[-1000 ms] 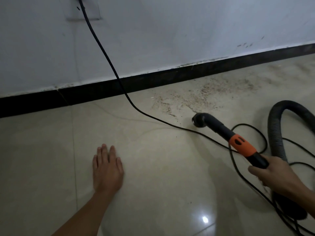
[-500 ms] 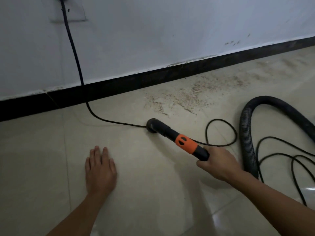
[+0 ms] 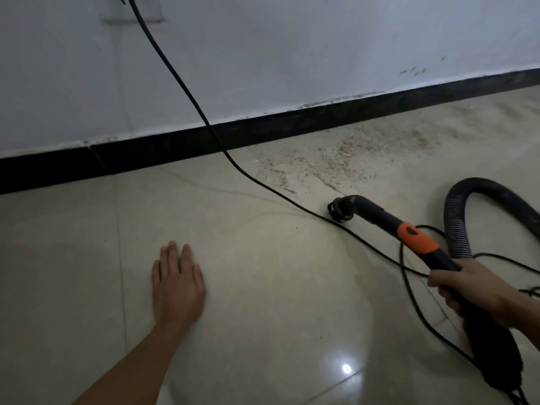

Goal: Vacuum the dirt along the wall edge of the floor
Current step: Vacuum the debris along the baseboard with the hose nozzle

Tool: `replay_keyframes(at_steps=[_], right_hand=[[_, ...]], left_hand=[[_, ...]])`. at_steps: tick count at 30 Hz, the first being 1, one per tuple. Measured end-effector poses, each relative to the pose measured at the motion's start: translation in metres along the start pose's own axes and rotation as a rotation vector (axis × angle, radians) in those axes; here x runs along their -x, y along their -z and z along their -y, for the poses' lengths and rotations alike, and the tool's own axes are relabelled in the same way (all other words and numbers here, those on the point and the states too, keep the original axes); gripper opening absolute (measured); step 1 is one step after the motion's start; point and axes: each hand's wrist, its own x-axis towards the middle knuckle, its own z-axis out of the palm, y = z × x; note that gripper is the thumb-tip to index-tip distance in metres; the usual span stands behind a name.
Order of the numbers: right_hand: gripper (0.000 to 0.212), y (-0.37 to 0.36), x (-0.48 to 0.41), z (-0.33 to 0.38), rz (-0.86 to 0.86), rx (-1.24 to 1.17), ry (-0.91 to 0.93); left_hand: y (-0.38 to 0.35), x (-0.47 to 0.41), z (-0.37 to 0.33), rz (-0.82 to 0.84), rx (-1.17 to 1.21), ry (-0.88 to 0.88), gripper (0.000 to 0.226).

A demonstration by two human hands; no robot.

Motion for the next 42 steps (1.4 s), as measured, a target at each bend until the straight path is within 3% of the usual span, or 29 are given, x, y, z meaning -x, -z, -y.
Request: replay_keyframes(at_steps=[7, 12, 17, 22, 28, 36, 42], right_hand=[[0.020, -0.056, 0.024, 0.029, 0.300, 0.130, 0.063], [0.013, -0.039, 0.018, 0.036, 0.098, -0.076, 0.056], [0.016, -0.031, 0.026, 0.008, 0.121, -0.052, -0.053], [0.012, -0.004, 0.023, -0.017, -0.058, -0.255, -0.117], [0.013, 0.028, 0.000, -0.012, -0.097, -0.493, -0.258], [0.014, -0.044, -0.017, 0.035, 0.008, -0.459, -0.071], [0.011, -0.056, -0.022, 0.043, -0.101, -0.501, -0.035]], left_hand=[[0.000, 0.001, 0.000, -0.008, 0.017, -0.002, 0.063], [-0.001, 0.001, 0.001, -0.005, 0.020, 0.002, 0.065], [-0.003, 0.000, 0.001, -0.005, 0.019, -0.009, 0.065], [-0.003, 0.001, -0.002, -0.021, 0.022, -0.003, 0.065], [-0.005, -0.002, -0.022, -0.049, 0.053, 0.098, 0.060], [-0.014, -0.002, -0.020, -0.080, 0.051, 0.093, 0.060], [-0.015, -0.002, -0.021, -0.099, 0.038, 0.082, 0.060]])
